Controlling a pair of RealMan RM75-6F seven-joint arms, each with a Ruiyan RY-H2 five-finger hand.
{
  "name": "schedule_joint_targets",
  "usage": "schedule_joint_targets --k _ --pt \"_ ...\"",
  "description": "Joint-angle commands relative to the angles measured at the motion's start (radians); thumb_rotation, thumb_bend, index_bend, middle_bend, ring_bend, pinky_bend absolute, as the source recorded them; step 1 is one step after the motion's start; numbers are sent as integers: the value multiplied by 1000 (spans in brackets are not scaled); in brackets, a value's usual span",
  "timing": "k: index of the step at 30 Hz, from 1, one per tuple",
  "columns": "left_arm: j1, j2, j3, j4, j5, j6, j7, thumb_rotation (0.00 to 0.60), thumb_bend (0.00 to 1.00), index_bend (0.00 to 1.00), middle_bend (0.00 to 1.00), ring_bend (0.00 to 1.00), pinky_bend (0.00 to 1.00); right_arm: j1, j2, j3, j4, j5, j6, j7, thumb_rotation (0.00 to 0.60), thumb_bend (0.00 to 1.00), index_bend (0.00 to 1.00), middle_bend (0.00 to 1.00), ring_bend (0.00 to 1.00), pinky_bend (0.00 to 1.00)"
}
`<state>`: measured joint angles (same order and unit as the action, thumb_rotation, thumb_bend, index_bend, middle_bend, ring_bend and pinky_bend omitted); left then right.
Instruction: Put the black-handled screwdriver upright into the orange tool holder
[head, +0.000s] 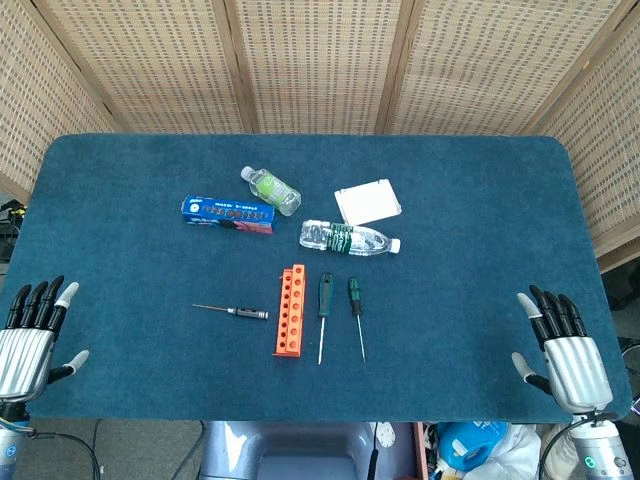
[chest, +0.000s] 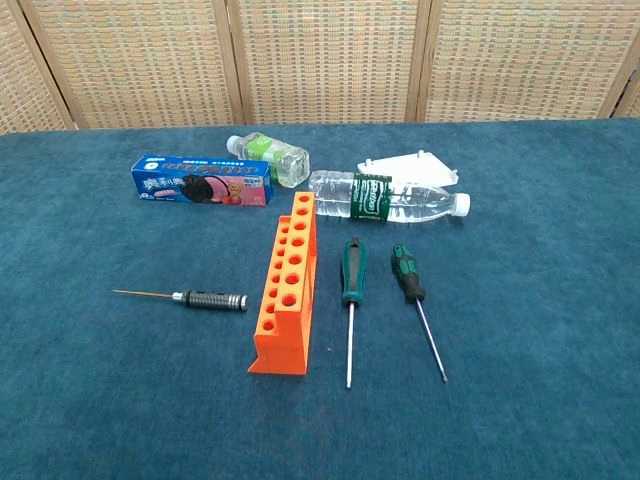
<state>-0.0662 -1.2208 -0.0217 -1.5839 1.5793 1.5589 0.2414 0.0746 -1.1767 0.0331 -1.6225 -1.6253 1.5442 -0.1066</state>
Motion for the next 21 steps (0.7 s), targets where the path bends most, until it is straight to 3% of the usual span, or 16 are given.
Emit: schedule_joint_targets --k 1,21 --pt "0 0 0 0 -1 0 -1 600 0 13 0 0 0 1 -1 1 -4 0 0 4 600 282 0 0 0 0" --pt "-5 2 2 3 2 -8 -24 600 0 9 0 0 0 -4 3 5 -8 4 9 2 600 282 0 0 0 0"
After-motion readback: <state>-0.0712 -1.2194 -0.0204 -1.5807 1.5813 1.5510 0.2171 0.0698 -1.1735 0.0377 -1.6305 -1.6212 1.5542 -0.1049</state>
